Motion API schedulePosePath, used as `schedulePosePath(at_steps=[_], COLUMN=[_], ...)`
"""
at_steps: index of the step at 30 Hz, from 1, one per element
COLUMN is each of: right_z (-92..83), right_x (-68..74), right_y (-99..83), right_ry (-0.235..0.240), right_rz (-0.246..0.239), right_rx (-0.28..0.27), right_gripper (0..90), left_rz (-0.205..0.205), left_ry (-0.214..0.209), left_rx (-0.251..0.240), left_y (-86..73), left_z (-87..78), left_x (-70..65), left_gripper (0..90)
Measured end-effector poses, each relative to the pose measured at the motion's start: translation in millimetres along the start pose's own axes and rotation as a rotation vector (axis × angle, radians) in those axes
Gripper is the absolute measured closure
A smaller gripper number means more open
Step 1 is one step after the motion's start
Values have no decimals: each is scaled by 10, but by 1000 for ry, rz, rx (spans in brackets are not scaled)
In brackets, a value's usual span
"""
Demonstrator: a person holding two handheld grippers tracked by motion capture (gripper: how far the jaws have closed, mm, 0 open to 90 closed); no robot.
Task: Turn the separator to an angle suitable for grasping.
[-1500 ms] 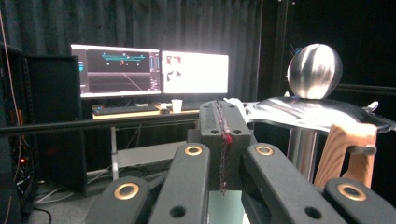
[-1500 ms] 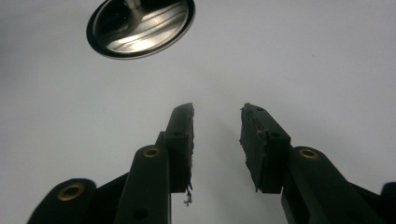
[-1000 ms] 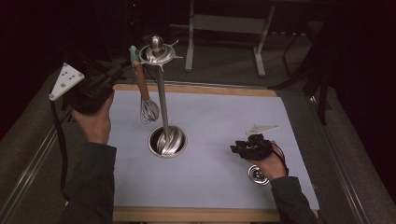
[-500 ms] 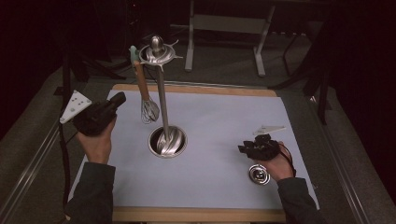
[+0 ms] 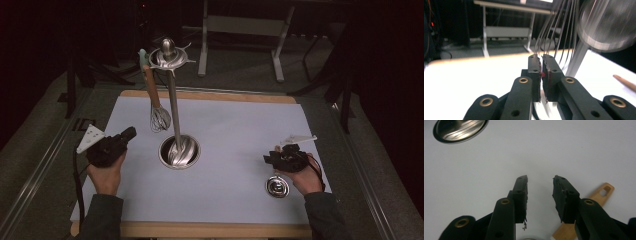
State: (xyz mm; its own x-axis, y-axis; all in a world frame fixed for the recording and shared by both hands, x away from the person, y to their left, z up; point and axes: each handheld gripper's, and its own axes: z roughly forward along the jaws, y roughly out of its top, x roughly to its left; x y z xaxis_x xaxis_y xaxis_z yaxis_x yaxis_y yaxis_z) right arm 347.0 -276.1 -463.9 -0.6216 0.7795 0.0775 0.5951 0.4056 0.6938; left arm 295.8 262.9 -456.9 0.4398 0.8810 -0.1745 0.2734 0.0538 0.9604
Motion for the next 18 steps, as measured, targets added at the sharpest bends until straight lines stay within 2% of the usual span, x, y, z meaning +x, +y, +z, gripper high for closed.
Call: schedulePosePath(at_steps=[1, 3, 5, 6, 7, 8, 13, 14, 15, 18], right_z=[0, -12, -18, -23, -27, -31, -41, -42, -42, -27], right_x=[0, -36, -61, -72, -81, -94, -149, -181, -181, -231], right_y=[0, -19, -32, -41, -45, -53, -82, -101, -101, -147], right_ry=[0, -8, -18, -23, -24, -30, -49, -59, -59, -99], right_rz=[0, 8, 10, 14, 13, 18, 46, 51, 51, 57], right_rx=[0, 3, 7, 12, 15, 15, 27, 33, 33, 55], right_gripper=[639, 639, 639, 639, 639, 640, 659, 693, 693, 783], left_rz=[0, -23, -27, -36, -36, -43, -39, -36, -36, -38], left_ry=[0, 0, -2, -2, -2, 0, 9, 23, 23, 23], left_rx=[0, 43, 52, 70, 70, 87, 115, 131, 131, 143], left_y=[0, -219, -264, -369, -369, -468, -620, -677, -677, -725], left_z=[0, 16, 18, 24, 24, 28, 46, 56, 56, 60], left_x=[0, 18, 19, 18, 18, 13, -6, 3, 3, 44], left_gripper=[838, 827, 812, 801, 794, 781, 716, 702, 691, 664])
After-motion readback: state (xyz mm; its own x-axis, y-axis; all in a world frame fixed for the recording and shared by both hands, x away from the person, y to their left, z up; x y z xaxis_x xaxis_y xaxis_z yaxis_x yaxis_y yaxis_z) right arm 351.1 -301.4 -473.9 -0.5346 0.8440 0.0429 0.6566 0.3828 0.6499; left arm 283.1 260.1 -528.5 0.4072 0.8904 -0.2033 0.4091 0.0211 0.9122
